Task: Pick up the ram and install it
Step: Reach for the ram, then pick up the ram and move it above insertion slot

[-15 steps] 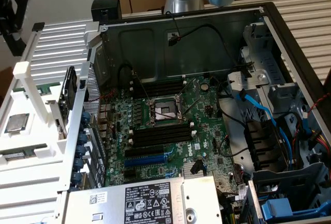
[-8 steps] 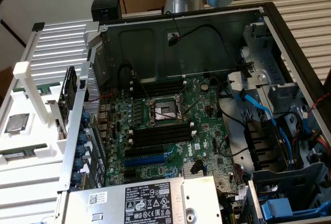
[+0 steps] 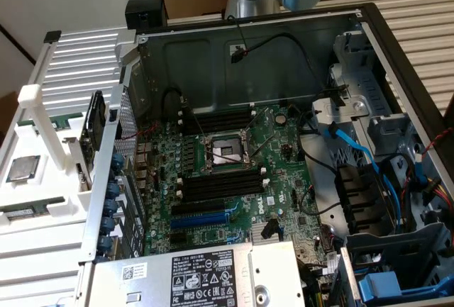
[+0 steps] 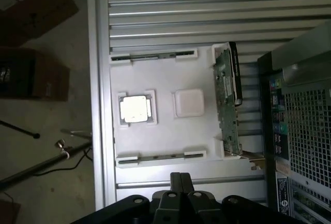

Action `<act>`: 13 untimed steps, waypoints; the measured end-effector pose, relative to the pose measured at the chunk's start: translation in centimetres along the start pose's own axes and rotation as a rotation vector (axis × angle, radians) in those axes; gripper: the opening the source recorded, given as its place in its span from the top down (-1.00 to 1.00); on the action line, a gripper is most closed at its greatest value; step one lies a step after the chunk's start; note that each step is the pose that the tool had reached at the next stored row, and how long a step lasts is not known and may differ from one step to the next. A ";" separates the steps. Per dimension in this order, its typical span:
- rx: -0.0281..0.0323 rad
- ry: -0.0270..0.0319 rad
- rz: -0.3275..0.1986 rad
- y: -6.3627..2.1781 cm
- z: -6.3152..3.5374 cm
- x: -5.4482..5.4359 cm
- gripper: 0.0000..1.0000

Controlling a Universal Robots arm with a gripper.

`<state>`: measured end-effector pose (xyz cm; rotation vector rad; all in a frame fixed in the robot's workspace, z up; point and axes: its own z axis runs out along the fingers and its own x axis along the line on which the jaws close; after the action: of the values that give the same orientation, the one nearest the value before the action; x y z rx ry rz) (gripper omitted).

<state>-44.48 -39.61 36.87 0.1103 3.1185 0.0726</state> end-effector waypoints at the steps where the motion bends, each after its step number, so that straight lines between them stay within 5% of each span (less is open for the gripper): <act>1: 0.0000 0.0000 0.000 0.00 0.00 0.0 0.80; 13: 0.0007 0.0048 0.000 0.00 0.01 0.0 0.80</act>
<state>-44.49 -39.61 36.87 0.1108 3.1233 0.0720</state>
